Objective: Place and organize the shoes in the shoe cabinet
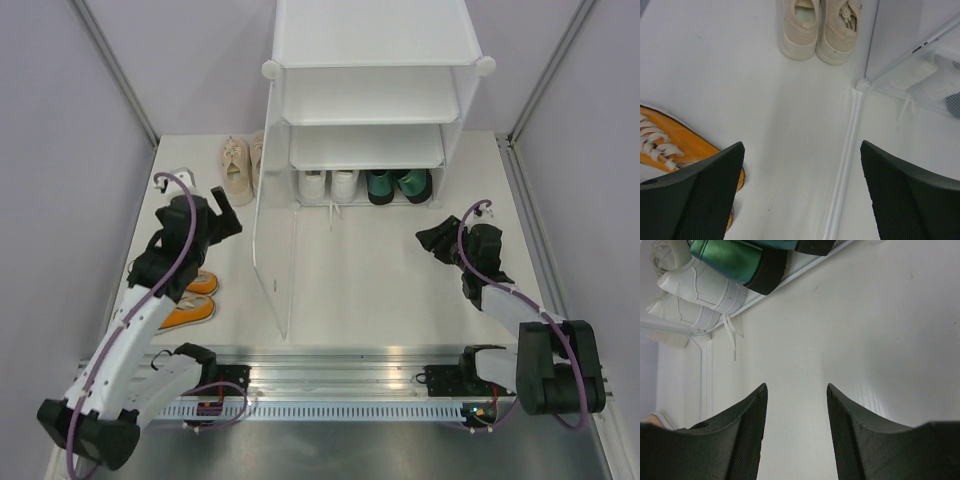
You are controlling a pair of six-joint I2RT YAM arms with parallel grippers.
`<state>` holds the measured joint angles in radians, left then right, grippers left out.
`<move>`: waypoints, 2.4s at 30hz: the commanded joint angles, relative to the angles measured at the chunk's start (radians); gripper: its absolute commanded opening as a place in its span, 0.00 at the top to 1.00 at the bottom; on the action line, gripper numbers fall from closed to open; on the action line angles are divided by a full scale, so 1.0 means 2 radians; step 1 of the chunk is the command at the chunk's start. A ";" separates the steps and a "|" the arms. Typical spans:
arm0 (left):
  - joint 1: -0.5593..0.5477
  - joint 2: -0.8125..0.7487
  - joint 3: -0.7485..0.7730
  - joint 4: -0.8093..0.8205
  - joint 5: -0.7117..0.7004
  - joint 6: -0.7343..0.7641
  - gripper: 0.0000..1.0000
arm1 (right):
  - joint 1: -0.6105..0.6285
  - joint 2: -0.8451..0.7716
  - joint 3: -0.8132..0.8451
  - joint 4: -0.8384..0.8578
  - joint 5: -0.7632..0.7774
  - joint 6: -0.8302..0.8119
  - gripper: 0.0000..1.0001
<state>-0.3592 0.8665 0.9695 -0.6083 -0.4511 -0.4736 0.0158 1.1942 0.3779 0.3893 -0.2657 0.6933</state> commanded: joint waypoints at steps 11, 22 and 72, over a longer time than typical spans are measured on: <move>0.104 0.402 0.292 0.131 0.221 0.029 0.01 | -0.001 0.003 -0.012 0.036 -0.029 0.021 0.45; 0.153 0.603 0.443 0.088 0.275 0.066 0.26 | -0.001 0.023 -0.006 0.039 -0.026 0.020 0.45; 0.124 0.473 0.261 0.020 0.209 -0.017 0.98 | -0.002 -0.110 -0.026 -0.057 -0.049 0.006 0.45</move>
<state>-0.1055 2.0171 1.6073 -0.5648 -0.0425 -0.4088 0.0158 1.0245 0.3347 0.3386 -0.3462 0.7280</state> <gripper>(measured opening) 0.044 0.549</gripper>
